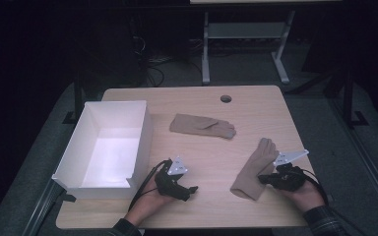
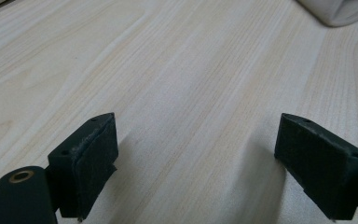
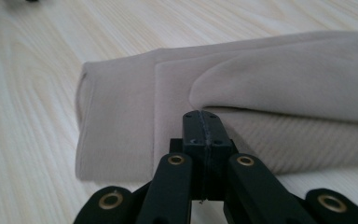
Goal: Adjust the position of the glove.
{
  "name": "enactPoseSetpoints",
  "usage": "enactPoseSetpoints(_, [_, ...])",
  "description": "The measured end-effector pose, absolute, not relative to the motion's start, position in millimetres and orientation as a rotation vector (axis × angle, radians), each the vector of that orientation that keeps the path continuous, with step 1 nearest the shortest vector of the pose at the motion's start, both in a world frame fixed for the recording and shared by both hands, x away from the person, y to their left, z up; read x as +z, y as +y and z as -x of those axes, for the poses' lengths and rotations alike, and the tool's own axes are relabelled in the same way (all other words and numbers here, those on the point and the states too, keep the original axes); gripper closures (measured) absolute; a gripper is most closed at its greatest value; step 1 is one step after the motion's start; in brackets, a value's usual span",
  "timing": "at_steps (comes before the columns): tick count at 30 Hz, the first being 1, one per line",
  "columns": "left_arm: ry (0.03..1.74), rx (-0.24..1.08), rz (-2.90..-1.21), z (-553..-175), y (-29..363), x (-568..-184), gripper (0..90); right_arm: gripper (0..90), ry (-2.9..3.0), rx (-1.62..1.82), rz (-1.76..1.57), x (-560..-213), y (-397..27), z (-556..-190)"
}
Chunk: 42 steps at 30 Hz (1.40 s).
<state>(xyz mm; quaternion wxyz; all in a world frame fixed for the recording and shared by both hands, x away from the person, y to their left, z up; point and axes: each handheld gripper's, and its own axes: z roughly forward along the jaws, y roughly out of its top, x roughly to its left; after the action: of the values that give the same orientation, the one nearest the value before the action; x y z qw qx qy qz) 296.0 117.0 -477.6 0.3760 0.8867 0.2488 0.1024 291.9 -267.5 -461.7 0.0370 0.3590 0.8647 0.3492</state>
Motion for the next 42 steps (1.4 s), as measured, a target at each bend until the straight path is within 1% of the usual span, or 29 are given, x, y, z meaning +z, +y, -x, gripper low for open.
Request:
enactPoseSetpoints(5, [0.637, 0.262, -2.268, -296, 117, -478, 12.6, 89.8, 2.627, 1.059, -1.139, -461, -281, -293])
enactPoseSetpoints(11, [0.624, 0.273, -2.273, -297, 117, -477, 12.6, 89.4, 2.585, 1.053, -1.128, -453, -282, -296])
enactPoseSetpoints(15, [0.630, 0.268, -2.271, -296, 117, -478, 12.6, 89.4, 2.533, 1.083, -1.145, -447, -281, -309])
enactPoseSetpoints(19, [0.632, 0.266, -2.273, -296, 117, -477, 12.6, 89.5, 2.476, 1.100, -1.174, -445, -273, -334])
enactPoseSetpoints(23, [0.632, 0.266, -2.273, -296, 117, -477, 12.6, 89.7, 2.460, 1.069, -1.191, -448, -264, -352])
enactPoseSetpoints(28, [0.632, 0.264, -2.279, -296, 117, -477, 12.6, 89.8, 2.470, 1.042, -1.208, -454, -260, -363])
enactPoseSetpoints(33, [0.633, 0.264, -2.278, -296, 117, -477, 12.6, 89.9, 2.518, 0.983, -1.225, -463, -255, -367])
enactPoseSetpoints(42, [0.634, 0.265, -2.274, -296, 117, -477, 12.6, 89.9, 2.558, 1.027, -1.177, -464, -246, -366])
